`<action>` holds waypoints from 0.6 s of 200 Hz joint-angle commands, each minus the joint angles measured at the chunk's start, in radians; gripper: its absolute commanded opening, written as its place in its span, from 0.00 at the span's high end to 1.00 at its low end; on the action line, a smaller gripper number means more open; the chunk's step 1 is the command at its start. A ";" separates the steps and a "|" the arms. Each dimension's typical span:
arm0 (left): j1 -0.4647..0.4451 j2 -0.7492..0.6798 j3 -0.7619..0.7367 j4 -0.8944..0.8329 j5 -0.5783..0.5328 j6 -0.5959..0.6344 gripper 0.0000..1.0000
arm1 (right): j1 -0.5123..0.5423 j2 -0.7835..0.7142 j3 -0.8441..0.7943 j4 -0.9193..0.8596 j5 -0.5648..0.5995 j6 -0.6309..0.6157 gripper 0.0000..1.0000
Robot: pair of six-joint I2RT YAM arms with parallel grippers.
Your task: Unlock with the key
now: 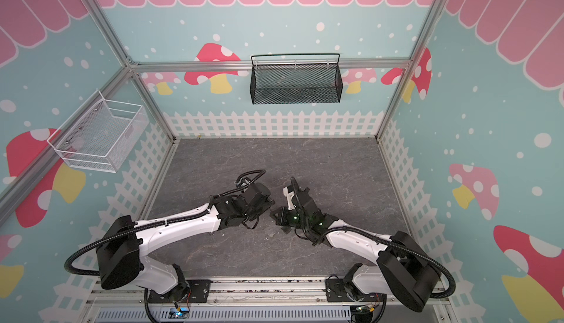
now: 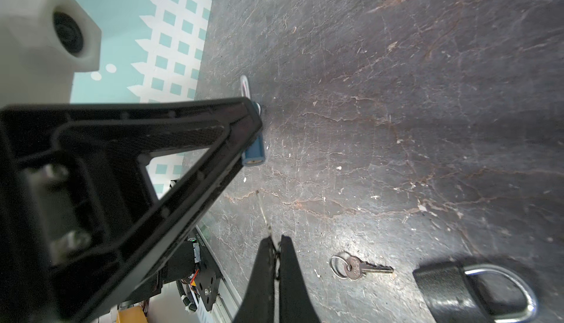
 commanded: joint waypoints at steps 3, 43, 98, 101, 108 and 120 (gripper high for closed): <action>-0.001 -0.021 0.018 -0.010 -0.005 0.013 1.00 | 0.004 0.021 0.023 0.018 0.025 0.014 1.00; -0.001 -0.027 0.013 -0.011 -0.008 0.017 1.00 | 0.004 0.035 0.042 0.026 0.007 0.013 1.00; -0.002 -0.038 0.010 -0.012 -0.016 0.030 1.00 | 0.004 0.027 0.049 0.025 0.017 0.017 1.00; -0.002 -0.038 0.010 -0.013 -0.016 0.031 1.00 | 0.003 0.027 0.048 0.026 0.018 0.017 1.00; -0.002 -0.038 0.011 -0.012 -0.015 0.032 1.00 | 0.004 0.029 0.050 0.026 0.016 0.018 1.00; -0.002 -0.038 0.011 -0.013 -0.017 0.037 1.00 | 0.004 0.031 0.053 0.036 0.007 0.020 1.00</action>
